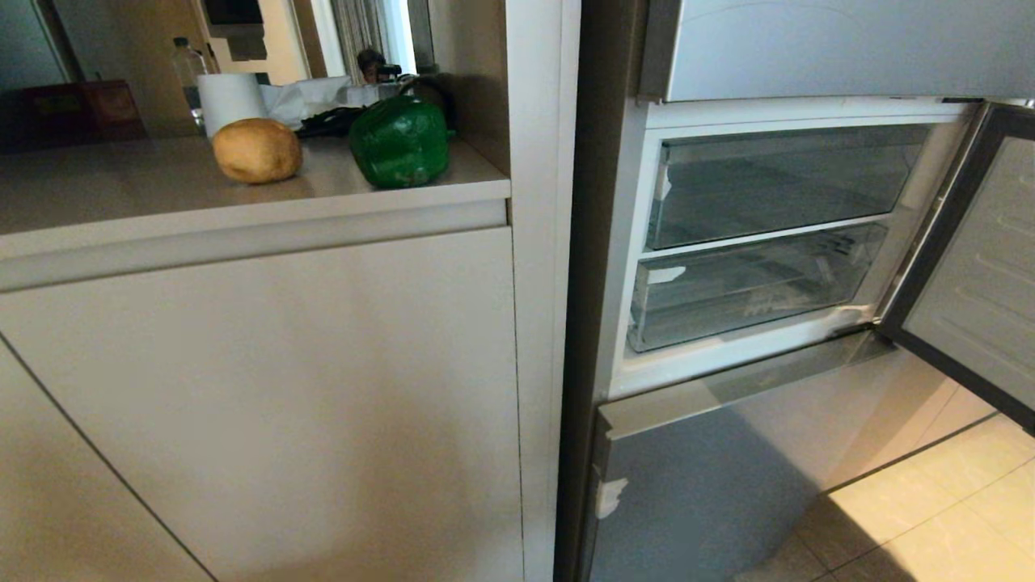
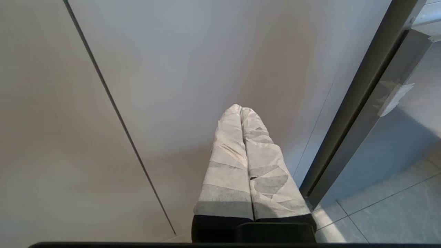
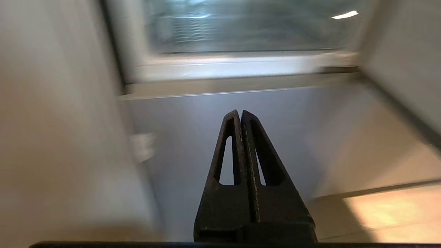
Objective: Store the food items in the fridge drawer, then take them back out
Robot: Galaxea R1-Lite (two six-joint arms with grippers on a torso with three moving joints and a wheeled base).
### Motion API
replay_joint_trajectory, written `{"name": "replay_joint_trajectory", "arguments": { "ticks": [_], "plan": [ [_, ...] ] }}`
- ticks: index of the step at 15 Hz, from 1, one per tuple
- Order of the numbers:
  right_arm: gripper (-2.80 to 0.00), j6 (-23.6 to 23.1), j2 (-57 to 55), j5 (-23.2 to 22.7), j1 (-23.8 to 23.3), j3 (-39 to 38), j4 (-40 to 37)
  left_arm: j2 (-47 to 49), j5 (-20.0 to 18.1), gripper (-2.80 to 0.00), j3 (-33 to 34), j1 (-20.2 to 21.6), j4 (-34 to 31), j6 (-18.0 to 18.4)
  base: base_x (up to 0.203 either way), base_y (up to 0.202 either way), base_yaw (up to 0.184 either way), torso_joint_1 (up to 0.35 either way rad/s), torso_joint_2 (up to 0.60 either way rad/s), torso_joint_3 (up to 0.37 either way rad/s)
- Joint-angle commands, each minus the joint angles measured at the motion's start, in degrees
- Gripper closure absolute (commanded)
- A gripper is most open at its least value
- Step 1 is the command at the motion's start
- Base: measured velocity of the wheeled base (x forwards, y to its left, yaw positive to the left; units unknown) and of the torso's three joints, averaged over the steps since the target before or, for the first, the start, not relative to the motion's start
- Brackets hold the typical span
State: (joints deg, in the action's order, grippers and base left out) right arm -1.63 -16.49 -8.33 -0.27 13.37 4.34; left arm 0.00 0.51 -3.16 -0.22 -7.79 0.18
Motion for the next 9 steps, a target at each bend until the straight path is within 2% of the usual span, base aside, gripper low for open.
{"name": "replay_joint_trajectory", "arguments": {
  "ticks": [1, 4, 7, 9],
  "plan": [
    [0.0, 0.59, -19.91, -4.46, 0.03, 3.71, 2.74, 0.0, 0.02, 0.0, -0.01, -0.04, -0.03, -0.01, 0.0, 0.0, 0.0, 0.0, 0.0, 0.0],
    [0.0, 2.09, -42.89, -10.62, 0.31, 6.17, 17.97, 0.0, 0.02, 0.0, -0.01, 0.04, -0.03, -0.01, 0.0, 0.0, 0.0, 0.0, 0.0, 0.0],
    [0.0, 2.66, -61.85, -13.77, 2.18, 8.11, 37.62, 0.0, 0.02, 0.0, -0.01, 0.04, -0.03, -0.01, 0.0, 0.0, 0.0, 0.0, 0.0, 0.0],
    [0.0, 2.71, -70.56, -14.95, 4.75, 9.37, 49.2, 0.0, 0.02, 0.0, -0.01, 0.04, -0.03, -0.01, 0.0, 0.0, 0.0, 0.0, 0.0, 0.0]
  ]
}}
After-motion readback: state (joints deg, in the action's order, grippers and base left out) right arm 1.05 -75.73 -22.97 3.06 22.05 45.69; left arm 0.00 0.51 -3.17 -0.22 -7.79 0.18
